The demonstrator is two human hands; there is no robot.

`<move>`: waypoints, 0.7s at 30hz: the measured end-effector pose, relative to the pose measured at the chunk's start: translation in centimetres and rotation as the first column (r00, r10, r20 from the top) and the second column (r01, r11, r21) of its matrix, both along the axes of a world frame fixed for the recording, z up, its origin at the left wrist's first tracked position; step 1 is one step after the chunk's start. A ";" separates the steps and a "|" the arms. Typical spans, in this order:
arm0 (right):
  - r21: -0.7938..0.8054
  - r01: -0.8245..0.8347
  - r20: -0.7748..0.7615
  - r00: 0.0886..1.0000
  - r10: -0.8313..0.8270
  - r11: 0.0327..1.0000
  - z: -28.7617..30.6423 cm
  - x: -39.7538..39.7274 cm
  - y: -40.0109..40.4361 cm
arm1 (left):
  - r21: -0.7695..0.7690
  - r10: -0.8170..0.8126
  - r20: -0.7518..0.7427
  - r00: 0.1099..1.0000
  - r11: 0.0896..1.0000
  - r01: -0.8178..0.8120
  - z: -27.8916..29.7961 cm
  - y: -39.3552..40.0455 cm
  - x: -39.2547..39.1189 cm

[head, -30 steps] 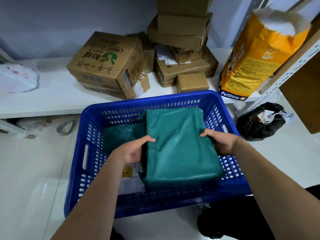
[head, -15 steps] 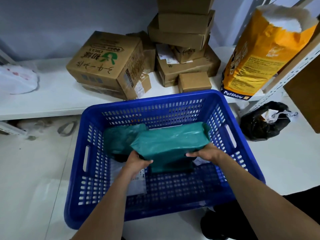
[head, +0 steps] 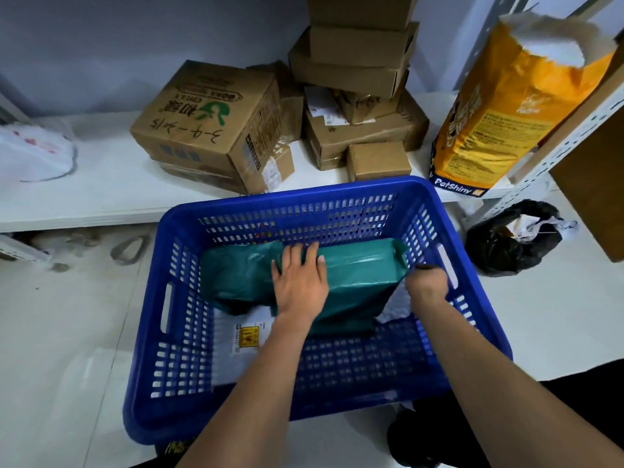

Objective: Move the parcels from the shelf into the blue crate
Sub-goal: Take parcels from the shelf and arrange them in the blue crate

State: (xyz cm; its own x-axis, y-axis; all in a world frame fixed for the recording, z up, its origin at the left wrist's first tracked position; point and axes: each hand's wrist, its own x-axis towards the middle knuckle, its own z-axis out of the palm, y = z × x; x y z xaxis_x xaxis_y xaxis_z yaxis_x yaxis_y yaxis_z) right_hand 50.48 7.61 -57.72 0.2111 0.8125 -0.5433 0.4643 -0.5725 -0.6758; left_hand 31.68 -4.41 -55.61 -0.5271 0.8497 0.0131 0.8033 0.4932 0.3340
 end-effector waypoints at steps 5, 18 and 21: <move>0.751 -0.136 0.184 0.983 -0.006 0.646 6.7 -4.1 -2.4 | 0.070 0.089 -0.017 0.996 0.994 -0.088 -1.0 0.0 0.1; 0.087 -0.489 0.301 0.844 0.445 0.868 2.6 -6.8 0.0 | -0.082 0.494 0.524 0.694 0.840 -0.536 1.5 0.9 -0.5; -0.001 -0.265 0.032 0.964 0.265 0.964 3.2 -6.6 1.2 | -0.211 0.513 0.784 0.349 0.749 -0.628 1.0 2.2 -1.9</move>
State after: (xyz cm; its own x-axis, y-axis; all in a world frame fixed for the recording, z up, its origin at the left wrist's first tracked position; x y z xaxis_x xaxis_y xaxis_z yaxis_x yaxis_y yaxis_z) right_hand 43.87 8.85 -54.48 0.0050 0.8436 -0.5370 0.6204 -0.4238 -0.6599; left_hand 29.75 -2.23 -54.59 -0.7264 0.3609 -0.5848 -0.2615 0.6418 0.7209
